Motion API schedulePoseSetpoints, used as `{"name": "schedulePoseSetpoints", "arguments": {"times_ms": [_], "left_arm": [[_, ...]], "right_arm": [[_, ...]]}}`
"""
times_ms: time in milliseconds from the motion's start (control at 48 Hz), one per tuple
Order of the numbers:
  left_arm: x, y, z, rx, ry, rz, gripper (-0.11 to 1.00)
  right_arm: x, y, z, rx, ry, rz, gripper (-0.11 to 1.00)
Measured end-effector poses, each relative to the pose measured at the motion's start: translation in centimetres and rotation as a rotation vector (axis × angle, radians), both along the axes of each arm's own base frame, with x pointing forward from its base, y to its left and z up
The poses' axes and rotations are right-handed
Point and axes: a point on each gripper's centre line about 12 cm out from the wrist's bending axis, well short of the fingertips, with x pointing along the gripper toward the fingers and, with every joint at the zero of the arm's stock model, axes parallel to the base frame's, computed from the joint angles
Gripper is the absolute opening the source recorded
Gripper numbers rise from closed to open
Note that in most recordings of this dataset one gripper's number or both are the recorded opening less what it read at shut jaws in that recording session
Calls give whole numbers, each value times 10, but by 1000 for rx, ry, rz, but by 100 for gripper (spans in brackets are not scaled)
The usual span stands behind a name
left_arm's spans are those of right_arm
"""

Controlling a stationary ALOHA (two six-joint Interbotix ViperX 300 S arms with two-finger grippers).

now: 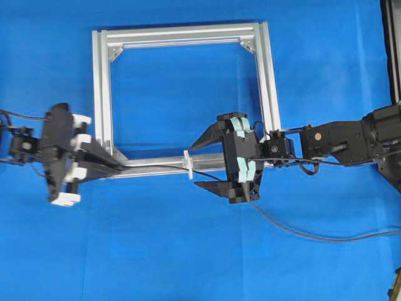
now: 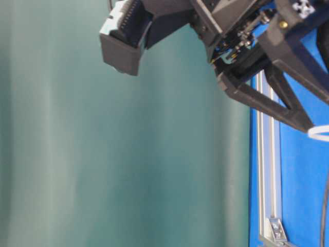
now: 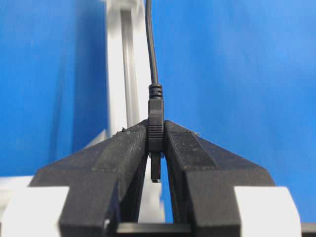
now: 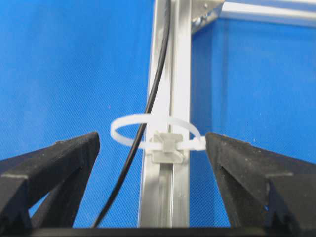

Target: Insert the wire through the string loop located in the center.

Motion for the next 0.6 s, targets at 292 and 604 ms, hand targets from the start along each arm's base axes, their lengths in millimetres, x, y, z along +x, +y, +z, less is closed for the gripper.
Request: {"name": "schedulePoseSetpoints", "arguments": {"times_ms": [292,604], "left_arm": [[-40,4,1,-5,-15,-17,8],[-45,9,0,5,-5,-1,8]], "right_arm": [[-1,0,1,-1,15,0,95],[-1,0,0,-2,17,0,95]]}}
